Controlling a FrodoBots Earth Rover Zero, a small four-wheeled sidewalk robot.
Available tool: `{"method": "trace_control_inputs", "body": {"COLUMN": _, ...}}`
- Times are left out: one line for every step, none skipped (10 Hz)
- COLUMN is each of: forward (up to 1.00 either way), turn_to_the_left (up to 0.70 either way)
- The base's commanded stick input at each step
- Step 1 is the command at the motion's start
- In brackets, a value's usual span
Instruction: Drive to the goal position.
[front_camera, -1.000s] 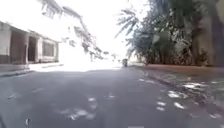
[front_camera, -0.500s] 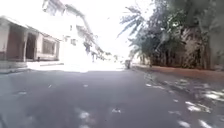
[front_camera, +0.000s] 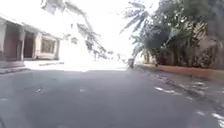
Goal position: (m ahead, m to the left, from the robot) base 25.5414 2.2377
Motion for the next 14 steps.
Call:
{"method": "trace_control_inputs", "body": {"forward": 1.00, "turn_to_the_left": 0.00}}
{"method": "trace_control_inputs", "body": {"forward": 1.00, "turn_to_the_left": 0.00}}
{"method": "trace_control_inputs", "body": {"forward": 1.00, "turn_to_the_left": 0.00}}
{"method": "trace_control_inputs", "body": {"forward": 1.00, "turn_to_the_left": 0.00}}
{"method": "trace_control_inputs", "body": {"forward": 1.00, "turn_to_the_left": 0.00}}
{"method": "trace_control_inputs", "body": {"forward": 1.00, "turn_to_the_left": 0.00}}
{"method": "trace_control_inputs", "body": {"forward": 1.00, "turn_to_the_left": 0.00}}
{"method": "trace_control_inputs", "body": {"forward": 1.00, "turn_to_the_left": 0.00}}
{"method": "trace_control_inputs", "body": {"forward": 1.00, "turn_to_the_left": 0.00}}
{"method": "trace_control_inputs", "body": {"forward": 1.00, "turn_to_the_left": 0.00}}
{"method": "trace_control_inputs", "body": {"forward": 1.00, "turn_to_the_left": 0.00}}
{"method": "trace_control_inputs", "body": {"forward": 1.00, "turn_to_the_left": 0.00}}
{"method": "trace_control_inputs", "body": {"forward": 1.00, "turn_to_the_left": 0.00}}
{"method": "trace_control_inputs", "body": {"forward": 1.00, "turn_to_the_left": 0.00}}
